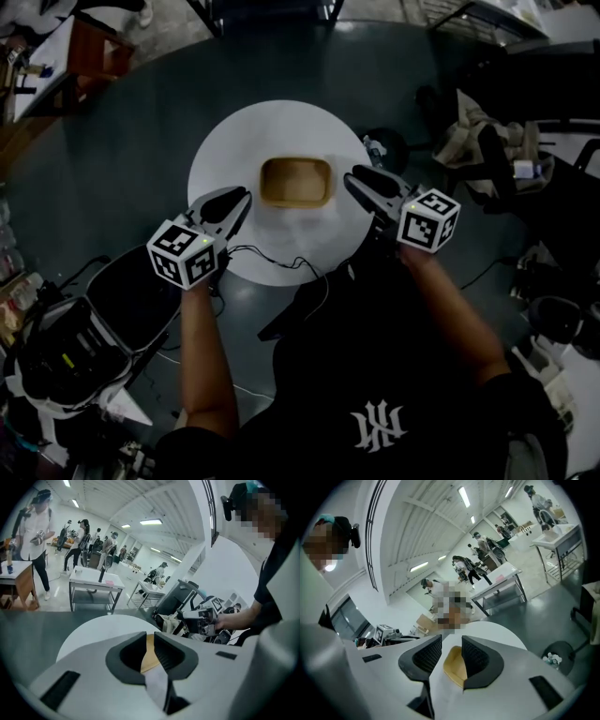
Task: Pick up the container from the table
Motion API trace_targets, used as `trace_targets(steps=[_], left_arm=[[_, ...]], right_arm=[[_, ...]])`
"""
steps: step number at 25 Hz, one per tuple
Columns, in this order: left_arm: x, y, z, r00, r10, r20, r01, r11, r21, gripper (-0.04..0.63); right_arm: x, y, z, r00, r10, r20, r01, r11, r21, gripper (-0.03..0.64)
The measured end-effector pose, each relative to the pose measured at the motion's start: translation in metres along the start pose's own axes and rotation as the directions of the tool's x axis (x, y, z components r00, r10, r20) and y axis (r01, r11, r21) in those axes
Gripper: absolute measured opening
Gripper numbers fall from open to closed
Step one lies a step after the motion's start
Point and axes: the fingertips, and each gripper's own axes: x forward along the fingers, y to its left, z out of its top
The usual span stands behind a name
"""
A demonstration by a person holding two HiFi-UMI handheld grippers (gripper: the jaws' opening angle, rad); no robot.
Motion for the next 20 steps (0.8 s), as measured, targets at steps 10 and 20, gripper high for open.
trace_targets(steps=[10, 20], left_arm=[[0.033, 0.045, -0.041, 0.991, -0.022, -0.130, 0.007, 0.993, -0.117, 0.084], [0.049, 0.072, -0.067, 0.978, -0.046, -0.205, 0.007, 0.983, -0.185, 0.103]], right_arm=[[0.047, -0.050, -0.069, 0.989, -0.076, -0.123, 0.096, 0.981, 0.166, 0.141], [0.063, -0.067, -0.099, 0.963, -0.164, -0.213, 0.201, 0.965, 0.168, 0.160]])
